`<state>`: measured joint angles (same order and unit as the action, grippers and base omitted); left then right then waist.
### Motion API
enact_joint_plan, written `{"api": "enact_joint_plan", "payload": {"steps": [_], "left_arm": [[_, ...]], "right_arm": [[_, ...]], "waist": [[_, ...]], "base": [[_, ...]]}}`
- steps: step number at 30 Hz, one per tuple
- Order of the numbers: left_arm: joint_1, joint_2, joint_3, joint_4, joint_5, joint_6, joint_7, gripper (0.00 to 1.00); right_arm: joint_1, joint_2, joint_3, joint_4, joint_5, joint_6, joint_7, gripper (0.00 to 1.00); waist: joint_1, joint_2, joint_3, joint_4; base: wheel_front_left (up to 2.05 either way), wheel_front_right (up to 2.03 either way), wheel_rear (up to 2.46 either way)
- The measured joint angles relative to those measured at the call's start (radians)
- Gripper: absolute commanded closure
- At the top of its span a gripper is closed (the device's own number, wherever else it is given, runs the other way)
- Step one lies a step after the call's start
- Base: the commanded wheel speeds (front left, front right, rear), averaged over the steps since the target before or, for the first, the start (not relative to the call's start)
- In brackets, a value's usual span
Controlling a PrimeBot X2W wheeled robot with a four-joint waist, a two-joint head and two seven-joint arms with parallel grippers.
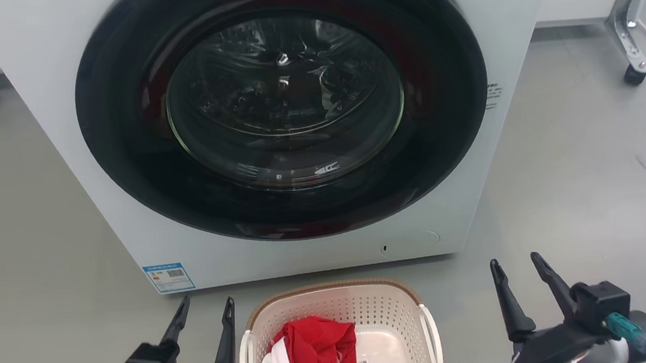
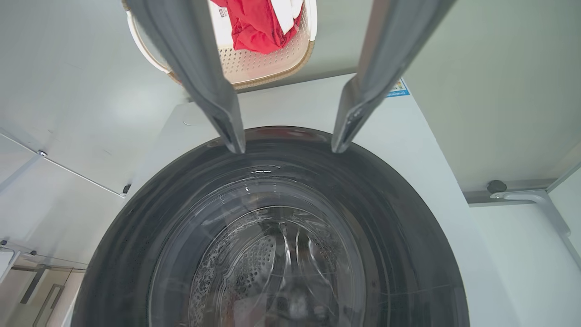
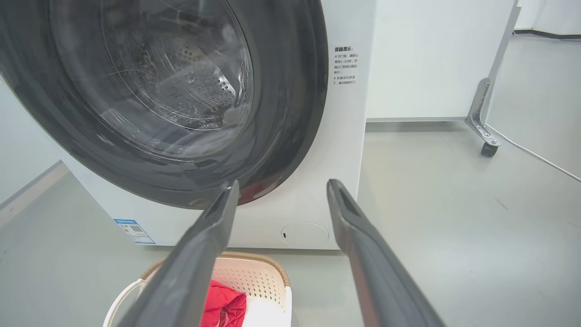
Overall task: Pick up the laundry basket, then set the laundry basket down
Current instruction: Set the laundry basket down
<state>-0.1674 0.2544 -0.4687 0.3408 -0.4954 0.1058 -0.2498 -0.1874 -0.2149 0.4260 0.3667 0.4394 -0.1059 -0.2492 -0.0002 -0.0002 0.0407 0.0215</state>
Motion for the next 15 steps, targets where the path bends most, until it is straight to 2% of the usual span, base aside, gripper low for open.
{"api": "enact_joint_plan", "payload": {"steps": [15], "left_arm": [[0.203, 0.011, 0.070, -0.184, 0.031, 0.018, 0.000, 0.00]], "right_arm": [[0.186, 0.003, -0.084, -0.175, -0.046, -0.018, 0.000, 0.00]], "waist": [[0.0001, 0.0000, -0.064, -0.011]], "base": [[0.00, 0.00, 0.00]]}}
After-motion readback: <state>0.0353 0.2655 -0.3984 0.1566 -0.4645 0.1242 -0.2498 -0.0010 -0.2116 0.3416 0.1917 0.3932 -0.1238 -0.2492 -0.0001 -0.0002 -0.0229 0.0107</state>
